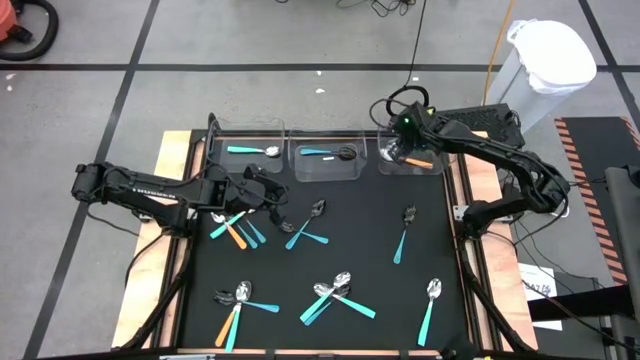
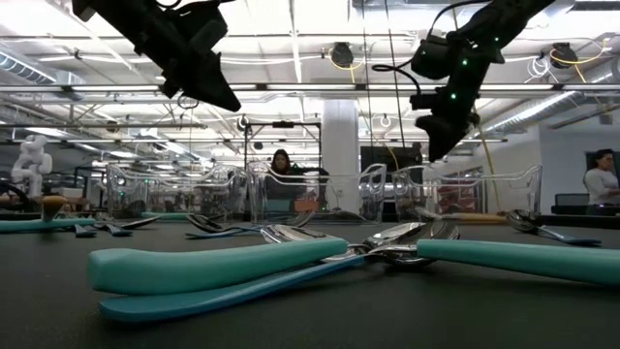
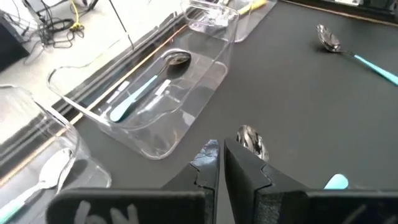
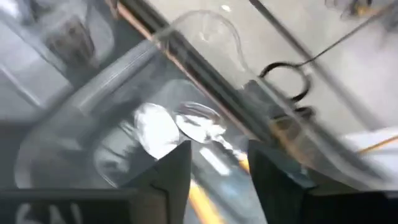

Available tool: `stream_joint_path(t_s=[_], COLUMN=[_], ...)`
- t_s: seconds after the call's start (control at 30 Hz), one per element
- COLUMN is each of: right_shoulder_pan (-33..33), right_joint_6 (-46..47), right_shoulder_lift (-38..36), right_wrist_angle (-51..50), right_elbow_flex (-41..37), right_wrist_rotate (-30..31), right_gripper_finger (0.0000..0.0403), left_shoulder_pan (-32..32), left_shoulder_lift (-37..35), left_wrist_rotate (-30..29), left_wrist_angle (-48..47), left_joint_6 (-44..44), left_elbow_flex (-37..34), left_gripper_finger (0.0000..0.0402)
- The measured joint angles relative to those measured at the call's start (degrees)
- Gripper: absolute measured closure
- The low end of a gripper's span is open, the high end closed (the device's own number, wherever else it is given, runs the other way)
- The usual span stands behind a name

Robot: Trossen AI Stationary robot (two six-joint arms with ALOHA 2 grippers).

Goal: Sort silverware by color (type)
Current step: Put the orange spoon into the right transparent bin, then put the blue spoon into the middle transparent bin

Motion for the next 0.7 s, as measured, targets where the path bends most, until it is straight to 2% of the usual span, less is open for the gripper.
stream_joint_path(t_s=[0.1,0.23,0.3,0.53,0.7], right_shoulder_pan=[0.02,1.01,2.70,12.16,18.36], right_joint_6=[9.88,17.03,20.66,27.83,40.15], right_shoulder_lift=[0.00,0.00,0.00,0.56,2.80], right_wrist_angle=[0.81,3.77,5.92,18.81,30.91], right_elbow_flex=[0.00,0.00,0.00,0.00,0.00], right_wrist_rotate=[-11.72,-29.67,-34.53,-36.45,-36.43], right_gripper_finger=[0.0220,0.0212,0.0215,0.0235,0.0238], left_shoulder_pan=[0.00,0.18,0.83,5.33,7.14], left_shoulder_lift=[0.00,0.00,0.00,0.00,0.00], left_wrist_rotate=[-0.24,-0.48,-0.34,5.79,7.15], left_wrist_angle=[0.00,-0.24,-0.71,-2.55,-6.89], left_joint_6=[0.08,0.06,0.05,-0.15,-5.00], left_elbow_flex=[0.00,0.00,0.00,0.00,0.00], left_gripper_finger=[0.0375,0.0375,0.0375,0.0375,0.0375])
